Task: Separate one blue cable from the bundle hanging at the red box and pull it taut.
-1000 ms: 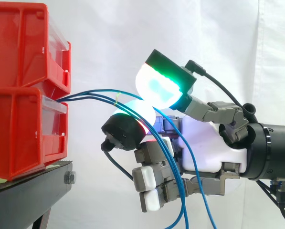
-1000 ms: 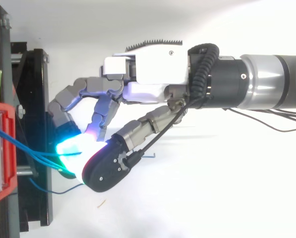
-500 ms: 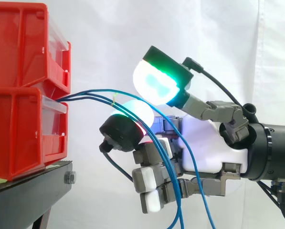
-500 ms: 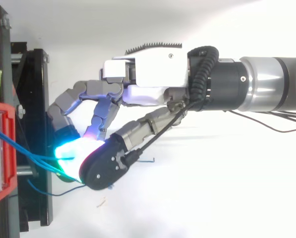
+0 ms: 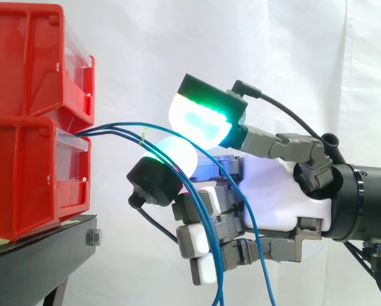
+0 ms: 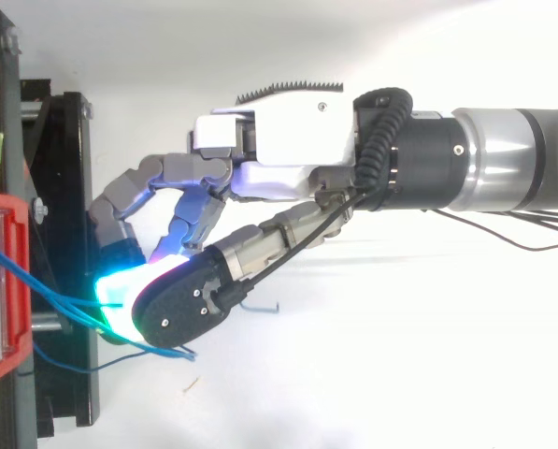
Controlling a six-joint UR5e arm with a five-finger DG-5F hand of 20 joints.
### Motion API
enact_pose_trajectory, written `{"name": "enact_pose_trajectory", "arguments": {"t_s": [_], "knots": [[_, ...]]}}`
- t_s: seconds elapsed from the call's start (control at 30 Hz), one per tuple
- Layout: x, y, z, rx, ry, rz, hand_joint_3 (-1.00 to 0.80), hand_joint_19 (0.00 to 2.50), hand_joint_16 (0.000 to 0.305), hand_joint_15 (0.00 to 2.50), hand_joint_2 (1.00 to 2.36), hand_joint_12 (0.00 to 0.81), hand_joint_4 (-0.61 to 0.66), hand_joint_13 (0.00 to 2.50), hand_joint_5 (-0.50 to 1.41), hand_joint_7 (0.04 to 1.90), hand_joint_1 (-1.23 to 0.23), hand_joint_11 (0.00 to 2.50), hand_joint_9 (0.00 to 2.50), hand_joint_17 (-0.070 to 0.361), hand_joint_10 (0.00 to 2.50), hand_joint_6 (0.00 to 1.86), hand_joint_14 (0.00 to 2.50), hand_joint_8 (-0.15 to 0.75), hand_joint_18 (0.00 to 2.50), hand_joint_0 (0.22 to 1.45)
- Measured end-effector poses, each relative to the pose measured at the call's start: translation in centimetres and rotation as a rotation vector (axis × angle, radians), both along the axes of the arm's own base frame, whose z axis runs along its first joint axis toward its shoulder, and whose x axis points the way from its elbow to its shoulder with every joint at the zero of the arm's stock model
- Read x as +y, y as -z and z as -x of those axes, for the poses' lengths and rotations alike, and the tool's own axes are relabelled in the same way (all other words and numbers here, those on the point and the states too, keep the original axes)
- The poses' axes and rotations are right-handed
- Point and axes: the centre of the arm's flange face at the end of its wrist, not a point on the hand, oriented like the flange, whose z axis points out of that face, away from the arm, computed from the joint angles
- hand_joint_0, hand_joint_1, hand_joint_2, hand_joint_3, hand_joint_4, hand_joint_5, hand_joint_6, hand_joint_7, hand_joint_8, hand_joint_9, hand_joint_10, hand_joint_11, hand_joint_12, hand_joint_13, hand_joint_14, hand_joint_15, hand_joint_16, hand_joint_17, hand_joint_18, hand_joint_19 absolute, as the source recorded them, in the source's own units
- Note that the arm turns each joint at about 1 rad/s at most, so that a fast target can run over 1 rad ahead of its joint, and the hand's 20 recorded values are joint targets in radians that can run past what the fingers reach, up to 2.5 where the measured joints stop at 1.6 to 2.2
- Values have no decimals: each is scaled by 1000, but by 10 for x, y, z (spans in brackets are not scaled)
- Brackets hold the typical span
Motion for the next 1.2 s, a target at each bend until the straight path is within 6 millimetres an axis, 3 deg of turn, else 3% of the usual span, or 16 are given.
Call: {"name": "enact_pose_trajectory", "arguments": {"t_s": [0.17, 0.4, 0.67, 0.9, 1.2], "knots": [[0, 0, 0, 1, -1, 0, -222, 522, 45, 594, 1012, 338, 151, 989, -220, 1121, -753, 1010, 947, 102, 26, 810, 23, 296, 951, 650], [0, 1, 0, 1, 0, 0, -500, 541, 44, 598, 1000, 340, 163, 995, -208, 1119, -630, 1000, 975, 99, 25, 785, 21, 303, 945, 564], [1, 1, 1, 4, -1, 0, -500, 540, 44, 598, 1000, 341, 159, 1004, -199, 1149, -649, 1002, 997, 98, 25, 778, 23, 309, 951, 564], [2, 1, 0, 2, -1, 0, -275, 537, 42, 599, 1013, 331, 72, 1012, -202, 1200, -712, 1029, 1023, 95, 27, 840, 23, 301, 946, 612], [2, 2, 1, 4, -1, 0, -215, 525, 43, 589, 1016, 334, 62, 1010, -205, 1204, -764, 1027, 1019, 96, 26, 857, 21, 304, 953, 628]]}}
